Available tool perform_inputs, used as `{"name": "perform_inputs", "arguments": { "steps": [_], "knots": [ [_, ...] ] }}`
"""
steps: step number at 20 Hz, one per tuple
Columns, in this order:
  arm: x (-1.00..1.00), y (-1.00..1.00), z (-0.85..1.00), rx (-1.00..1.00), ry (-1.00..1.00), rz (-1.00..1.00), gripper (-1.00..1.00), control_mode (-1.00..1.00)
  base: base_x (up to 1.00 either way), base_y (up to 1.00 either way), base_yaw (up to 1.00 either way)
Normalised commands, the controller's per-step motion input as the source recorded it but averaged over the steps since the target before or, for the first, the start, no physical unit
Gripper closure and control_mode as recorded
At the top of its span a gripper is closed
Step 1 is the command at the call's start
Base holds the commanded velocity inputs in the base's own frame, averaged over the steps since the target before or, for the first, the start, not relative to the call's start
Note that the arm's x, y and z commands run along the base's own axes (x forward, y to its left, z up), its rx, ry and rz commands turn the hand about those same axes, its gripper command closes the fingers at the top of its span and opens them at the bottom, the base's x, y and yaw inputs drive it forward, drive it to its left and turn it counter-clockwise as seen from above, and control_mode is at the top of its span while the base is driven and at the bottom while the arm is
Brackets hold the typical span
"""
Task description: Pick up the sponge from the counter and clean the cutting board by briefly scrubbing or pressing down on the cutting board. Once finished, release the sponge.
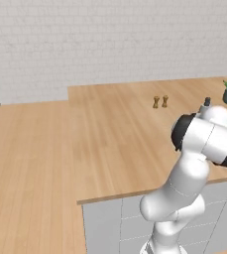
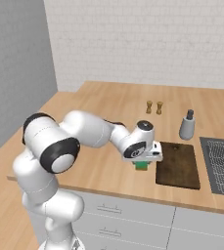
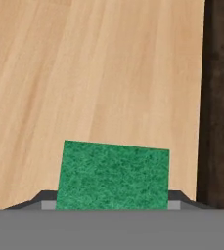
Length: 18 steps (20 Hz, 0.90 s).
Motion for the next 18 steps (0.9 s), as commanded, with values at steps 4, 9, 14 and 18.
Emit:
{"name": "perform_inputs", "arguments": {
  "steps": [4, 9, 14, 18],
  "knots": [
    [-0.12, -0.78, 0.03, 0.0, 0.0, -0.07, 1.0, -1.0, 0.0, 0.0, 0.0],
    [-0.16, -0.59, 0.0, 0.0, 0.0, -0.03, 1.0, -1.0, 0.0, 0.0, 0.0],
    [-0.09, -0.39, -0.01, 0.0, -0.02, 0.0, 1.0, -1.0, 0.0, 0.0, 0.0],
    [-0.12, -0.34, -0.13, 0.0, -0.04, 0.0, 1.0, -1.0, 0.0, 0.0, 0.0]
  ]
}}
